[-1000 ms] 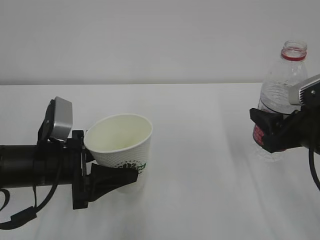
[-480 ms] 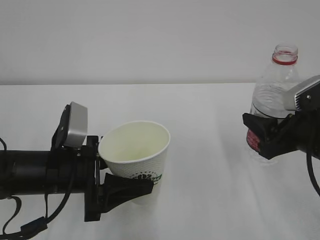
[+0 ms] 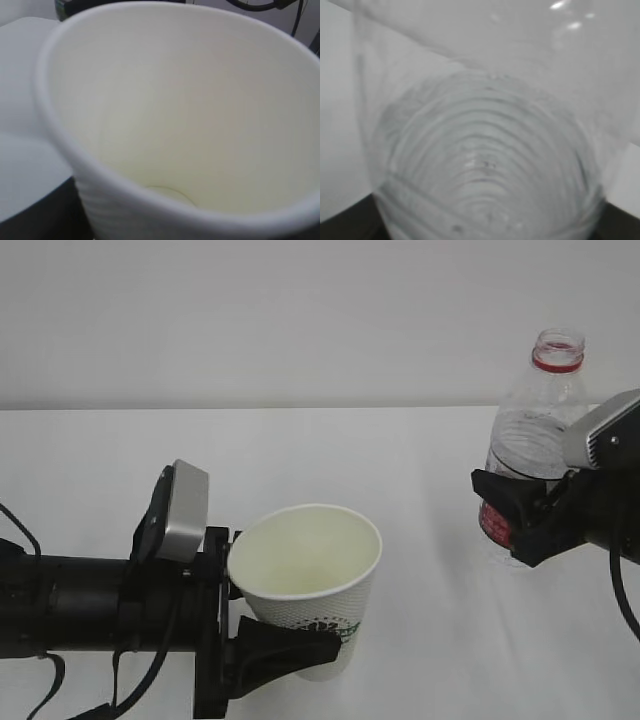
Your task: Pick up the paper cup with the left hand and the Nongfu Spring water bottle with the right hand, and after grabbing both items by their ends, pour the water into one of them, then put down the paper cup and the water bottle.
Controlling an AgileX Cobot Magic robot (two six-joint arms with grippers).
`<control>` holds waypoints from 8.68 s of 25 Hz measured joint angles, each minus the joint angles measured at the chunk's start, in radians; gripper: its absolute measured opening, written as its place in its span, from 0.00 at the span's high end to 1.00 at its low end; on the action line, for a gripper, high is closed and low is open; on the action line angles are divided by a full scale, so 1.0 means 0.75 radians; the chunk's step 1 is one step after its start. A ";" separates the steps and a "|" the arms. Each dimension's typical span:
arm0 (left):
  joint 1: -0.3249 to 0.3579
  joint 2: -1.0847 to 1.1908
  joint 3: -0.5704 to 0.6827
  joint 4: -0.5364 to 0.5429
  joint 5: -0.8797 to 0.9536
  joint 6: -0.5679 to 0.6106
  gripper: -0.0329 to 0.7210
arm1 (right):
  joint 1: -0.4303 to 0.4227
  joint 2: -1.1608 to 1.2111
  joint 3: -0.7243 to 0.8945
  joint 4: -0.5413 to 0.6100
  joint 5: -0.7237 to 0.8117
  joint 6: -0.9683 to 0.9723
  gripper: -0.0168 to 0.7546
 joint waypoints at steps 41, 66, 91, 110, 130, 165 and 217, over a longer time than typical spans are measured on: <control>-0.045 0.000 0.000 0.001 0.000 0.003 0.26 | 0.200 0.000 -0.258 -0.358 0.123 0.147 0.36; -0.110 0.000 0.000 -0.005 0.000 0.005 0.26 | 0.266 0.003 -0.329 -0.505 0.191 0.119 0.36; -0.110 0.000 0.000 -0.151 0.000 0.033 0.26 | 0.279 0.023 -0.393 -0.469 0.230 -0.307 0.36; -0.110 0.000 0.000 -0.171 0.097 0.102 0.26 | 0.279 0.023 -0.393 -0.323 0.242 -0.602 0.36; -0.110 0.000 0.000 -0.279 0.067 0.117 0.26 | 0.279 0.023 -0.393 -0.171 0.230 -0.943 0.36; -0.110 0.000 0.000 -0.323 0.020 0.117 0.26 | 0.279 0.026 -0.393 -0.134 0.110 -1.194 0.36; -0.110 0.000 0.000 -0.288 0.017 0.119 0.28 | 0.279 0.026 -0.400 -0.036 0.061 -1.637 0.36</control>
